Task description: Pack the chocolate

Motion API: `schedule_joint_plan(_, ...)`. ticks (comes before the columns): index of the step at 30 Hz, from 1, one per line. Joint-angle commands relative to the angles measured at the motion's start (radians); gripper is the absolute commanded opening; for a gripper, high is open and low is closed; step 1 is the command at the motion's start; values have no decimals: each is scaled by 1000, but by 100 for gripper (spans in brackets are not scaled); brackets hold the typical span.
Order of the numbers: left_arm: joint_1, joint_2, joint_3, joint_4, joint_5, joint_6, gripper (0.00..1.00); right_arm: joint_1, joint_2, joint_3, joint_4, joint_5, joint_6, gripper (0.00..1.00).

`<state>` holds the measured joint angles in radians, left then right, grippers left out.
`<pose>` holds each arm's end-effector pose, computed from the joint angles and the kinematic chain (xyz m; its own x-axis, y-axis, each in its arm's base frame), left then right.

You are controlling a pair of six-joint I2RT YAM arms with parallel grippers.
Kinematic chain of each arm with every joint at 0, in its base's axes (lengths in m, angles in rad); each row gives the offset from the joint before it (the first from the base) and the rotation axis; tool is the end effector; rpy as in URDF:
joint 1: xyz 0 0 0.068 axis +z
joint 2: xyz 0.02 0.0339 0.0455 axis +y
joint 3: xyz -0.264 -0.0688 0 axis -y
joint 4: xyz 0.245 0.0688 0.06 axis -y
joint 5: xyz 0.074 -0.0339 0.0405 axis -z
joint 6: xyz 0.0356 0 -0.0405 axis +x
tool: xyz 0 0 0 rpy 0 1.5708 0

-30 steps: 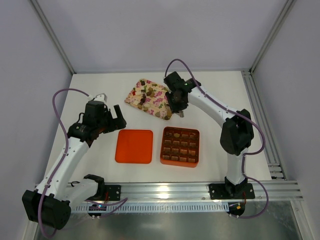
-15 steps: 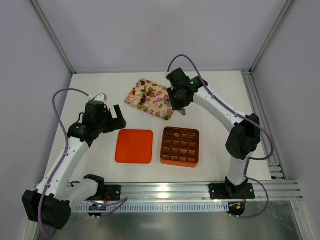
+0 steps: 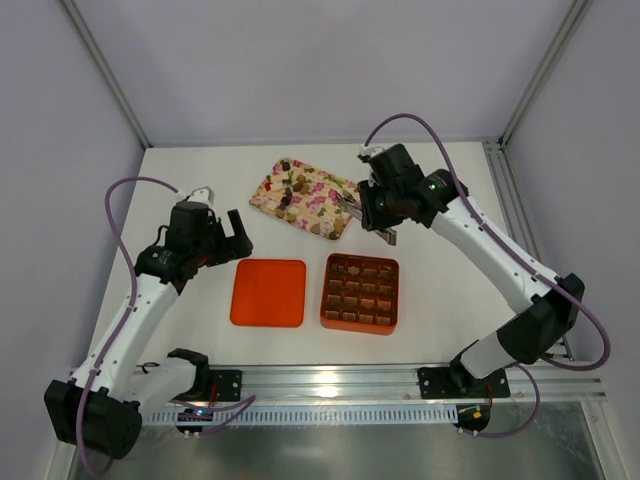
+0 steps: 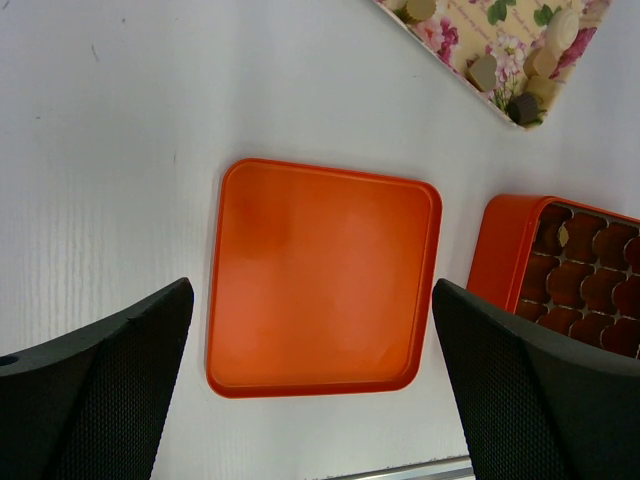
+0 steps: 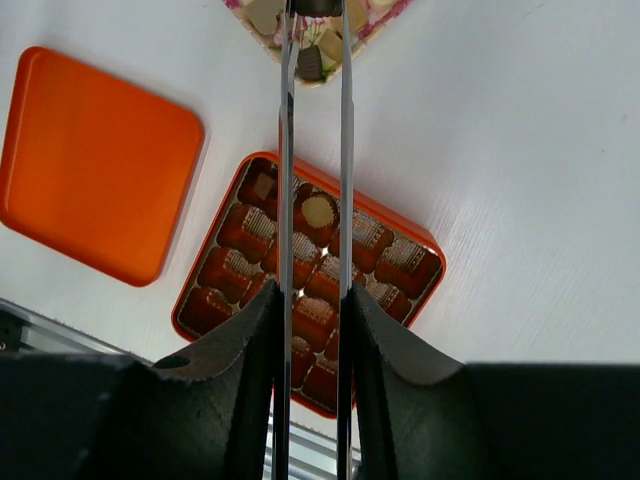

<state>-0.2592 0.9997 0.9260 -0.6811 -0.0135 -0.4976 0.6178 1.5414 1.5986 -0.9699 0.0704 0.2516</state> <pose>0.1991 -0.0523 0.3023 -0.6997 -0.3082 -0.6445 -0.0993 0.9353 -0.3396 0.2626 0.1835 0.3647 -0.7597 -0.2352 -0.6062 -0.3651 0.9258 0.0984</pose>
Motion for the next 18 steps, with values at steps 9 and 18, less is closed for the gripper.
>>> schedule_joint_plan(9, 5, -7, 10, 18, 10, -6, 100, 0, -363, -287, -72, -58, 61, 34)
schedule_joint_plan(18, 3, -7, 10, 18, 10, -4, 100, 6, -480, -423, -125, -106, 81, 34)
